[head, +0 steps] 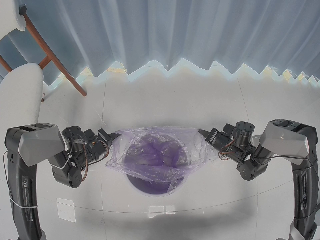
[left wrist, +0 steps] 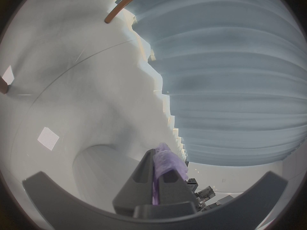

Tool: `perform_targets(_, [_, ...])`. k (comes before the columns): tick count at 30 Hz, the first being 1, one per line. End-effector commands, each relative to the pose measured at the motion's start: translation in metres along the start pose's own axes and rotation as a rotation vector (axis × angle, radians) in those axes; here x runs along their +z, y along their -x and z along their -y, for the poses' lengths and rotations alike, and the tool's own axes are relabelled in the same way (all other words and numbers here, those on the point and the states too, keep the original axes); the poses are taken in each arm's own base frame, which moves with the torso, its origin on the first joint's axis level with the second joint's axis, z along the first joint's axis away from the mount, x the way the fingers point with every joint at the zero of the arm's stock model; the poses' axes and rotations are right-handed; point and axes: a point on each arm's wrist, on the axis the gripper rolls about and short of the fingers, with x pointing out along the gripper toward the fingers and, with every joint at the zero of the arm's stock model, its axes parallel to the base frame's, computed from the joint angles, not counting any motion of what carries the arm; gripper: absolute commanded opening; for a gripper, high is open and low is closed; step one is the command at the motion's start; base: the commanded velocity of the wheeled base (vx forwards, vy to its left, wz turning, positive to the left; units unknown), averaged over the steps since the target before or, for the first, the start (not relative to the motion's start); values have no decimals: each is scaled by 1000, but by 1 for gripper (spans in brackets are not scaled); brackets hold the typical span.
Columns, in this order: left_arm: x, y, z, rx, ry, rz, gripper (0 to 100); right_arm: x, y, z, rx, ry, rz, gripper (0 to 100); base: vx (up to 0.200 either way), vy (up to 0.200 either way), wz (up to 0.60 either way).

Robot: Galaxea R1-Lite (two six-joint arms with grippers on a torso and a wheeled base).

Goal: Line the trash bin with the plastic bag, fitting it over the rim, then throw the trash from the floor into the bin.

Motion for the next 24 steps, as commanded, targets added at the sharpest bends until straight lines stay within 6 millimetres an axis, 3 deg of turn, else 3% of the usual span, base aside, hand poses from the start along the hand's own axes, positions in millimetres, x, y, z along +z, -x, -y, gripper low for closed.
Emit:
perform_targets(1, [-5, -3, -10, 23, 13, -14, 0, -3, -4, 2, -7, -4, -14, 0, 0, 0, 0])
perform_targets(18, [-3, 1, -18, 75, 77, -10, 0, -2, -14, 2, -92, -27, -60, 0, 0, 0, 0])
perform_targets(24, [-9, 11, -29, 124, 101, -20, 0, -16, -10, 19, -151, -38, -84, 0, 0, 0, 0])
